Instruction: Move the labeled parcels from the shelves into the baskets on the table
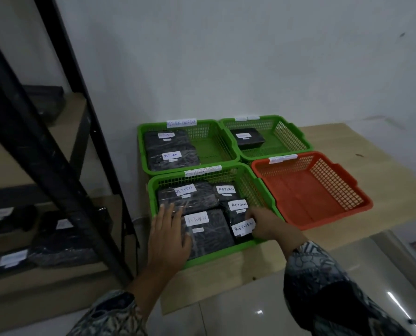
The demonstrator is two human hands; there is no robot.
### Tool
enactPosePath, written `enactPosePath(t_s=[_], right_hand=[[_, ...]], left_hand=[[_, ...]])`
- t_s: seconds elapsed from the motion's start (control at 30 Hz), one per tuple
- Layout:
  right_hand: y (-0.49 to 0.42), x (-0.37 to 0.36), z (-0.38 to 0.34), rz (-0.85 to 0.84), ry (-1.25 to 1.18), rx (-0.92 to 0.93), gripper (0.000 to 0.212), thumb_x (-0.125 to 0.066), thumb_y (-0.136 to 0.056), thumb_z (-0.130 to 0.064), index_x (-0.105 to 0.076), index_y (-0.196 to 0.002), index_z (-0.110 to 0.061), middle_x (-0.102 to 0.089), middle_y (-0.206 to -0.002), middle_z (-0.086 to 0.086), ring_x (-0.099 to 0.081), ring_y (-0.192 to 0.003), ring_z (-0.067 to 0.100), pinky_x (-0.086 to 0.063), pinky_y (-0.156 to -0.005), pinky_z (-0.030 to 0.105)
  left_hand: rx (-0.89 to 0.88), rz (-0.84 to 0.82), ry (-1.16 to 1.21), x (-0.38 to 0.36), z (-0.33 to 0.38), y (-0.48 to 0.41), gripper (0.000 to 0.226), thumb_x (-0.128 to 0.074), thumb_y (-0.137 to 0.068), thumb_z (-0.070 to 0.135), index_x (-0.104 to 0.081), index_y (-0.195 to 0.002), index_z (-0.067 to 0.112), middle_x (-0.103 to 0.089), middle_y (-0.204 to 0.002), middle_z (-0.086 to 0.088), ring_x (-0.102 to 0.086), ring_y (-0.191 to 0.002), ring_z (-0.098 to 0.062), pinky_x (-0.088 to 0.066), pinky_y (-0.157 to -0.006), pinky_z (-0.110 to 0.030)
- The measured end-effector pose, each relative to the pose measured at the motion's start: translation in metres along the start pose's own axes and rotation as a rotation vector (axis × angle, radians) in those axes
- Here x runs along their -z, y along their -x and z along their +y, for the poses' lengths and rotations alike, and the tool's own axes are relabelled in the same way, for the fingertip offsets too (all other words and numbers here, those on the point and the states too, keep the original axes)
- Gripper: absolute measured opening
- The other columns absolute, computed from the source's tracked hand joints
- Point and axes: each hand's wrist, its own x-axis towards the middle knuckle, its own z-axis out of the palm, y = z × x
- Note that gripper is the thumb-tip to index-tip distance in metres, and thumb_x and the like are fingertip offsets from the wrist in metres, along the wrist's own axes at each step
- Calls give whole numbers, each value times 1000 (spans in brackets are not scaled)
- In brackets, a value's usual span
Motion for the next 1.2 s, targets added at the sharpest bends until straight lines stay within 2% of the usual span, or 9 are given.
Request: enactPosePath(t_s=[0.13,0.27,0.37,0.47,0.53,0.73,0.9,1.03,1.2], right_hand=[[-14,-5,10,-52,12,27,32,-60,-73,5,-50,-86,-22,-59,-100,6,-53,-89,19,-39,-69,23],[-20,-12,19,-60,-1,50,36,-59,-75,6,-46,-80,-28,-55,-94,2,-55,-93,23,-45,-70,31],[-18,-12,22,-74,-55,16,32,-70,-75,3,-55,-95,-17,-58,-106,9,-56,-100,25,-50,-80,34],[-15,-11,24,-89,-107,-43,52,-82,-70,-9,-59,-117,-9,-58,-121,8,-54,-114,24,-44,-88,26],[-12,-10,23,-92,-107,-52,58,-83,-70,-15,-58,-122,-9,-58,-126,9,-53,-118,23,-43,-92,26],[1,3,9,73,-96,-14,35,-63,-86,-7,-59,-120,-12,-61,-124,10,-56,-113,25,-46,-90,29],[13,8,-29,163,-170,105,28,-61,-90,-24,-57,-117,-20,-58,-122,5,-62,-94,23,-54,-78,35],[22,-2,-70,211,-113,240,34,-55,-93,-33,-51,-125,-22,-53,-129,4,-55,-110,24,-49,-88,37],[36,-22,-133,283,0,437,51,-47,-95,-39,-37,-141,-21,-38,-146,3,-34,-134,25,-35,-106,37]], left_hand=[[15,3,-42,-5,2,4,63,-40,-82,36,-42,-139,9,-35,-147,-14,-22,-140,-32,-16,-113,-47],[23,23,-42,-8,1,6,60,-54,-79,27,-47,-134,5,-40,-144,-17,-25,-138,-35,-14,-112,-48],[15,34,-55,-12,-1,10,59,-53,-79,24,-48,-134,4,-40,-144,-17,-24,-138,-35,-13,-113,-47],[12,32,-84,-14,0,12,58,-51,-81,25,-47,-135,4,-39,-144,-16,-22,-139,-34,-10,-114,-45],[10,27,-108,-15,0,13,59,-50,-81,26,-46,-135,4,-40,-144,-16,-23,-139,-34,-9,-114,-44],[1,1,-158,-15,-3,11,60,-50,-81,29,-46,-136,4,-43,-142,-17,-29,-136,-35,-16,-113,-48],[-30,21,-97,-6,-1,11,63,-41,-84,35,-41,-139,6,-45,-140,-14,-33,-135,-33,-18,-112,-50],[-40,57,-88,10,-4,10,66,-31,-84,43,-38,-142,12,-44,-142,-9,-32,-136,-30,-13,-112,-50],[-15,136,-110,51,-24,19,61,-37,-81,40,-46,-135,12,-53,-133,-10,-45,-127,-33,-31,-103,-56]])
